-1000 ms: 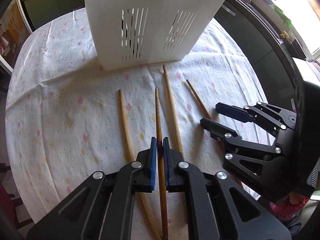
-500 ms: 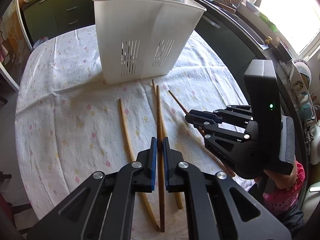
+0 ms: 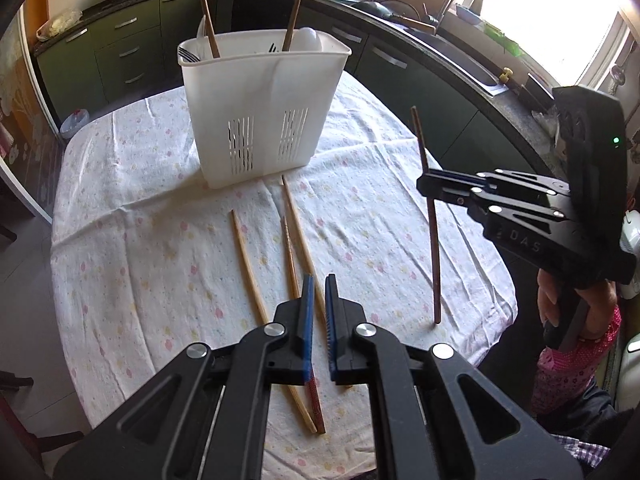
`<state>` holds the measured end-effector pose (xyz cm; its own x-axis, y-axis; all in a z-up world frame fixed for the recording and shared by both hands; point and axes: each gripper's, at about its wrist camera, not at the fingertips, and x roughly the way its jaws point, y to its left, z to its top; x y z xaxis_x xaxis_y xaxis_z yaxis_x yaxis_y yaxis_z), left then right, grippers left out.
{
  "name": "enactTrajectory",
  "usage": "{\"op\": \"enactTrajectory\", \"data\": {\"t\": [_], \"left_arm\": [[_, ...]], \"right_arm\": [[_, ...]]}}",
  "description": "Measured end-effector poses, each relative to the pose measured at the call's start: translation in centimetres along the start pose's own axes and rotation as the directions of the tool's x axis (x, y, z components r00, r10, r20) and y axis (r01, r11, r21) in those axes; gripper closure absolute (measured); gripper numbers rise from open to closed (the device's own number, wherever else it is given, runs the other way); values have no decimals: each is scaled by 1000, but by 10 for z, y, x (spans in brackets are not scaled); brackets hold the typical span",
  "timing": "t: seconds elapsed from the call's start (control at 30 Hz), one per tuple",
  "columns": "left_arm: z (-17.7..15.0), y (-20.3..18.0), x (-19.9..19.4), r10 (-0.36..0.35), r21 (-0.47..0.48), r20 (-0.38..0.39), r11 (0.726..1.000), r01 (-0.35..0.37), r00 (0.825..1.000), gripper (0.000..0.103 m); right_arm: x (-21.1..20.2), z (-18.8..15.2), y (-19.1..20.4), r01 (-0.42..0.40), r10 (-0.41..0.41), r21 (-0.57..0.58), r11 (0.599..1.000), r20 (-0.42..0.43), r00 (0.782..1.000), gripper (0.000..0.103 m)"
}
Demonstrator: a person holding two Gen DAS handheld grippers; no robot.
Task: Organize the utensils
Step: 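Grasp a chopstick with the left tool while the right tool grasps another chopstick, then lift both chopsticks upright and lower them into the white basket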
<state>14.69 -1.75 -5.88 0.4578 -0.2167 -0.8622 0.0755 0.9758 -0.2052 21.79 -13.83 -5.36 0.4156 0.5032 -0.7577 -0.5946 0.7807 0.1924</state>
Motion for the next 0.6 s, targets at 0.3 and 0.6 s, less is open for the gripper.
{"op": "enactTrajectory", "data": {"t": [0.3,0.6], "left_arm": [[8,13,83,38,-17,-188,999,-42,981,97],[13,10,106,50,6,-245,999,-50,968,97]], "right_arm": [[-11,-7,-1,-12,12,19,1000,19,1000,96],[-12,-9,-10,-31,29,48,998,27,999,96]]}}
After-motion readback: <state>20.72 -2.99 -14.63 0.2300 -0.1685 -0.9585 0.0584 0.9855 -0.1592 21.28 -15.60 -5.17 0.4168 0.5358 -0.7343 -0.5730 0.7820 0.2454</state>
